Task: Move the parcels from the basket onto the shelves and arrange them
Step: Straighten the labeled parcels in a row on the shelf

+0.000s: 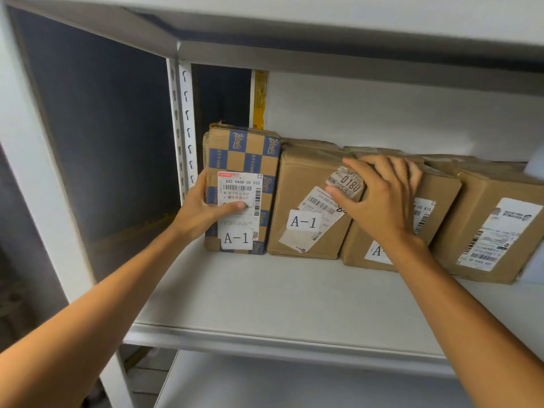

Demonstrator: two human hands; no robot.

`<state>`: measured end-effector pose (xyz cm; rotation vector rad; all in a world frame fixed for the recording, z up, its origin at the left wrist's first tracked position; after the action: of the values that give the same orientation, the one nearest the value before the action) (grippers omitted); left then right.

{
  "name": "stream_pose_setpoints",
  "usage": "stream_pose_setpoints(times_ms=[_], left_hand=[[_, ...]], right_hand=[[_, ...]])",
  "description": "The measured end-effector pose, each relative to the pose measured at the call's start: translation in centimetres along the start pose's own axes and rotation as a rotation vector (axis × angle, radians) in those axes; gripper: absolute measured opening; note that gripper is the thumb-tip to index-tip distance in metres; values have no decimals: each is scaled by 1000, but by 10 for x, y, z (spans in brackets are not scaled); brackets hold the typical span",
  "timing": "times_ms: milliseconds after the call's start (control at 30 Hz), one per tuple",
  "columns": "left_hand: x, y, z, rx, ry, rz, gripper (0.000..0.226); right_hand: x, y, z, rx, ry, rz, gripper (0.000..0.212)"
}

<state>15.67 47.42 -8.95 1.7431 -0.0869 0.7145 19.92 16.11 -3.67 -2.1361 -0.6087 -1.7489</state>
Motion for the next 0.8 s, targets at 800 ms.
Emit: stream_pose_setpoints(times_ms=[800], left_hand=[[-9, -5, 11, 42, 56, -162, 74]], right_hand=[[-25, 36, -3, -153, 152, 64, 52]])
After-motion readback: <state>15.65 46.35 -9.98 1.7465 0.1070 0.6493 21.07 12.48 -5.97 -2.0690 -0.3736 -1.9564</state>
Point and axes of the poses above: each hand's wrist, its own x-axis towards the middle knuckle, its own z-axis out of the palm, y = z × x, the point moved 1 cm from there along x, towards the middle knuckle, and after that the axes turned 10 degrees about y, right-handed, at the moved point
